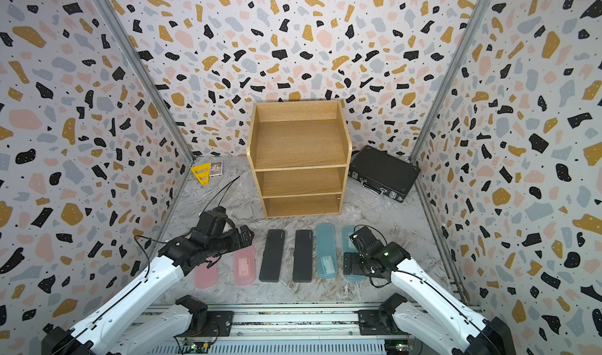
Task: Place the pencil cases on the shelf according to color
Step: Pick up the pencil case from the center of the board.
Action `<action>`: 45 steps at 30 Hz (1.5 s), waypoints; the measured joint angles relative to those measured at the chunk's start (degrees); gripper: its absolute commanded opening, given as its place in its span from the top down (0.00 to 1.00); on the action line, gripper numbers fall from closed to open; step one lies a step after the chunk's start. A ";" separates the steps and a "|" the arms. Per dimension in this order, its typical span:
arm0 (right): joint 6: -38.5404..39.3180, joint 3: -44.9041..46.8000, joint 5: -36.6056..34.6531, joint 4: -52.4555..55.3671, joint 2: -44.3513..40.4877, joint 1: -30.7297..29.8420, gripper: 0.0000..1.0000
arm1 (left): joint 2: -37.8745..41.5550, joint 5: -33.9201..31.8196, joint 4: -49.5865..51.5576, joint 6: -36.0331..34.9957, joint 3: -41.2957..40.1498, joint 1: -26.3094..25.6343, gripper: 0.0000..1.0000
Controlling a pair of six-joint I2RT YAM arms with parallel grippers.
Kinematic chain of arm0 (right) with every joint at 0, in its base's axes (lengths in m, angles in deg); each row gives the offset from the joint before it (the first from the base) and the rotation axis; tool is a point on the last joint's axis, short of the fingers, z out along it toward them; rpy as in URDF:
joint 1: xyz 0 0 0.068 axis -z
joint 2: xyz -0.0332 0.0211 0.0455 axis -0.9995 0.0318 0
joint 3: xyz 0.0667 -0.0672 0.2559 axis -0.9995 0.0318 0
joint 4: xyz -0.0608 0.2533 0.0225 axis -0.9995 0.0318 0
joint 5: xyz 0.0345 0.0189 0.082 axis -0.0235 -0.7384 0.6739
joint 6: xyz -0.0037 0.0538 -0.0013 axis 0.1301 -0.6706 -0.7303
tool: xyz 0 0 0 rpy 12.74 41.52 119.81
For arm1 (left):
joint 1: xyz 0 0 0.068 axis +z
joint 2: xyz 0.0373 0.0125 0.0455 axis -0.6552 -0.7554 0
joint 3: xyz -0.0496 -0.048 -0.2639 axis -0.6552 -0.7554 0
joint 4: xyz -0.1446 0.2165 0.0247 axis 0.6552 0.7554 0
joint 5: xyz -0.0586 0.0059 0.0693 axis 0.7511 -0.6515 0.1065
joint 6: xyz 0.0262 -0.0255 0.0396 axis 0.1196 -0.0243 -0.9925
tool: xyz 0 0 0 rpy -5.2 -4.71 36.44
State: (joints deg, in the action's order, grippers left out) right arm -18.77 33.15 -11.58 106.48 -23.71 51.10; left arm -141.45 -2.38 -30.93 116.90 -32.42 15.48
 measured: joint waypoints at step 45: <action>-2.71 1.64 -4.22 -10.95 18.18 -5.79 0.12 | 1.29 -1.14 -2.16 0.61 0.87 -4.87 0.00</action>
State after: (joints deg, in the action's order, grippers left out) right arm -21.48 34.79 -15.80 95.53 -5.52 45.31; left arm -140.16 -3.51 -33.09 117.51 -31.54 10.61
